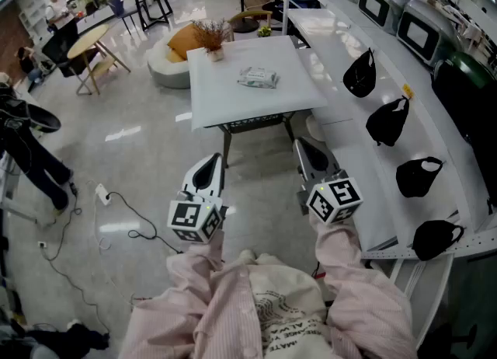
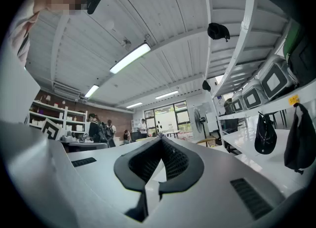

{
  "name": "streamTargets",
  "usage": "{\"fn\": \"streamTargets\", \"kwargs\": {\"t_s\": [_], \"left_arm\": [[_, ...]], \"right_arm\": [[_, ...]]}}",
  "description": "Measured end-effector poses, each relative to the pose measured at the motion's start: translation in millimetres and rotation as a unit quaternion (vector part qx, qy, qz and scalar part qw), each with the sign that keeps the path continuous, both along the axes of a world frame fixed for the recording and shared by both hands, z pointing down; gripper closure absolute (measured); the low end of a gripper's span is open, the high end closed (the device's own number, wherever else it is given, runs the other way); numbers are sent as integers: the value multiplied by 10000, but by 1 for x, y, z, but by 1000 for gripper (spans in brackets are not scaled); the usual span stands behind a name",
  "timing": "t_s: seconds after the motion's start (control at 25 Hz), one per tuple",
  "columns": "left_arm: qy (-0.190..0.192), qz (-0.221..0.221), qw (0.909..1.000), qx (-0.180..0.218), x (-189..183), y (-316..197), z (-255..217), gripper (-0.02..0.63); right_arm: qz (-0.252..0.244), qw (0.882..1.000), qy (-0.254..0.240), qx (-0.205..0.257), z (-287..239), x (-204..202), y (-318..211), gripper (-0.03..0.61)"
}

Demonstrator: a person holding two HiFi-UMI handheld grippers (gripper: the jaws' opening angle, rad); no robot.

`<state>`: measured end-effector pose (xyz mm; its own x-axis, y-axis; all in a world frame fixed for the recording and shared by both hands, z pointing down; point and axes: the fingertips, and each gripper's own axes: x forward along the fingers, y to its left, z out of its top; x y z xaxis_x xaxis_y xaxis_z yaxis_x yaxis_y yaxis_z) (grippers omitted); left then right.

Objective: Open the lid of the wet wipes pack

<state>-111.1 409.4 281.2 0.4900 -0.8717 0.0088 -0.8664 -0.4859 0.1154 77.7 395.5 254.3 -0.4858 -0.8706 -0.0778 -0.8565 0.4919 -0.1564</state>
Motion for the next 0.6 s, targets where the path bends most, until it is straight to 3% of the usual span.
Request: {"fn": "streamTargets", "kwargs": {"t_s": [0.36, 0.6], "left_arm": [[41, -109, 9999, -83, 12, 9, 4, 615], [117, -265, 9994, -170, 11, 14, 15, 615]], "right_arm": [[-396, 9992, -36, 26, 9, 9, 7, 578], [-280, 9993, 109, -211, 28, 20, 1, 574]]}}
